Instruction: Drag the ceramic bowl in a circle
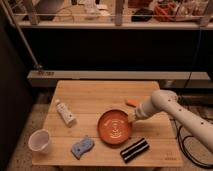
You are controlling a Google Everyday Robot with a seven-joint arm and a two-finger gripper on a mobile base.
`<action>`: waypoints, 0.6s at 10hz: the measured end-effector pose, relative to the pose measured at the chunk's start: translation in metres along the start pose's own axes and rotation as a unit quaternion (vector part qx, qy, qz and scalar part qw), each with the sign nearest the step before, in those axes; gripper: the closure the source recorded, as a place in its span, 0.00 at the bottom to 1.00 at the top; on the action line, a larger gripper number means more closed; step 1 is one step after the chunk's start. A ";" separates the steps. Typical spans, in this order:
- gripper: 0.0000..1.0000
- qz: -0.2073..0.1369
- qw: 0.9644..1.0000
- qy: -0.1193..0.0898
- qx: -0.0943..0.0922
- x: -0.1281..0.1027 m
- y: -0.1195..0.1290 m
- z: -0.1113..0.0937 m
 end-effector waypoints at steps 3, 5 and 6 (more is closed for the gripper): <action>0.99 -0.051 0.999 -0.011 0.006 0.022 -0.043 0.025; 0.99 -0.070 0.997 -0.007 0.009 0.053 -0.050 0.032; 0.99 -0.071 0.997 -0.002 0.010 0.076 -0.045 0.035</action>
